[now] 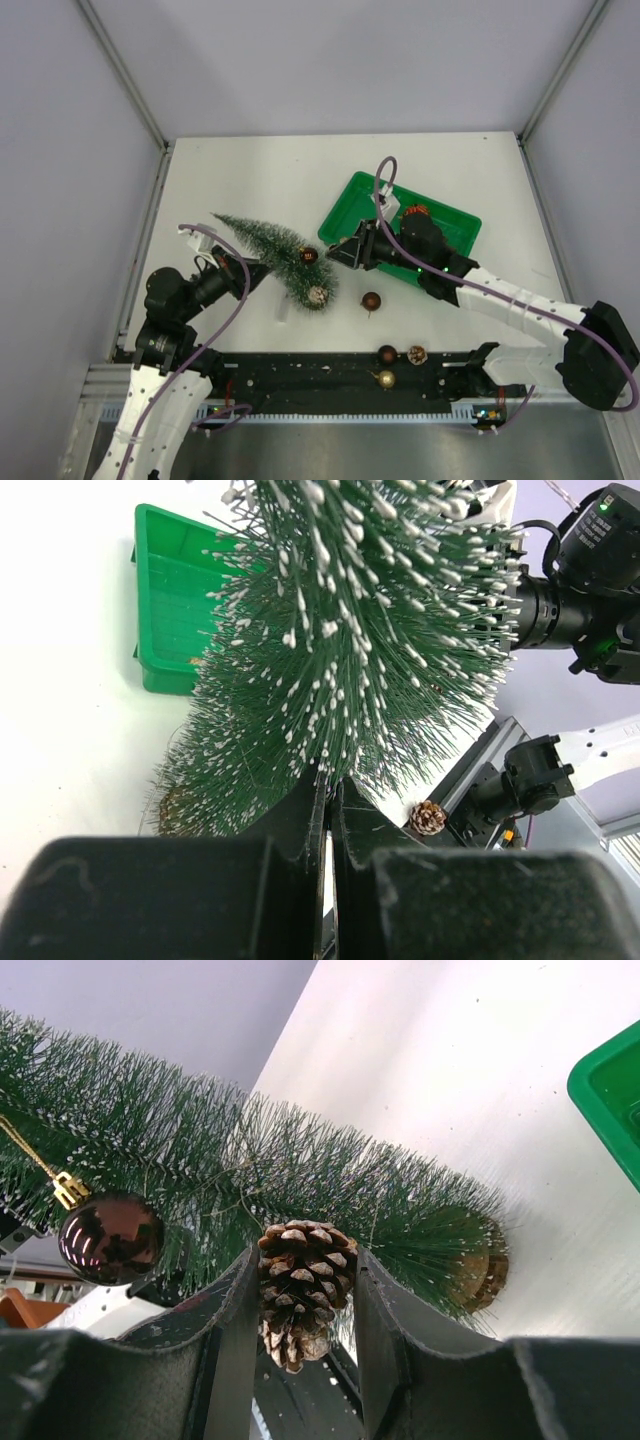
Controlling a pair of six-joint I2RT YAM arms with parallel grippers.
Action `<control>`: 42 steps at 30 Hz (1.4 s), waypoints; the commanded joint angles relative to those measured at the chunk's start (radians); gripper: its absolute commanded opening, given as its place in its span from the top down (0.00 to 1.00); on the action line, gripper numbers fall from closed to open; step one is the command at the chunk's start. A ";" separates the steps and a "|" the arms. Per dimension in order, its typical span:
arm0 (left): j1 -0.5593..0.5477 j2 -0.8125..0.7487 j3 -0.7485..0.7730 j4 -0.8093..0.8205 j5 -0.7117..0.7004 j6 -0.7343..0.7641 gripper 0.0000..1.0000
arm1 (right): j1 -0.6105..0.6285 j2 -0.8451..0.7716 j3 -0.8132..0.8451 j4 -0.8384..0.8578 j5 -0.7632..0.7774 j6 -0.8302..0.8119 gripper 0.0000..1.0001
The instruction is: Decorate the small christmas tree
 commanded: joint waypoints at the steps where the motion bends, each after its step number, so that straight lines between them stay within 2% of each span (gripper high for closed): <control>1: 0.026 -0.086 -0.010 -0.014 0.047 -0.002 1.00 | 0.009 0.014 0.013 0.063 0.015 -0.005 0.75; 8: 0.026 -0.087 -0.015 -0.006 0.058 -0.005 1.00 | 0.010 0.061 -0.023 0.112 -0.006 0.002 0.76; 15: 0.026 -0.090 -0.018 -0.011 0.055 -0.002 1.00 | 0.009 0.041 -0.089 0.117 0.009 -0.004 0.76; 23: 0.026 -0.093 -0.019 -0.011 0.053 -0.002 1.00 | 0.010 -0.005 -0.159 0.183 -0.054 0.018 0.70; 33: 0.026 -0.089 -0.019 -0.012 0.050 -0.005 1.00 | 0.009 -0.106 -0.202 0.184 -0.065 0.030 0.65; 42: 0.026 -0.087 -0.021 -0.006 0.058 -0.009 1.00 | 0.010 -0.025 -0.184 0.312 -0.104 0.073 0.65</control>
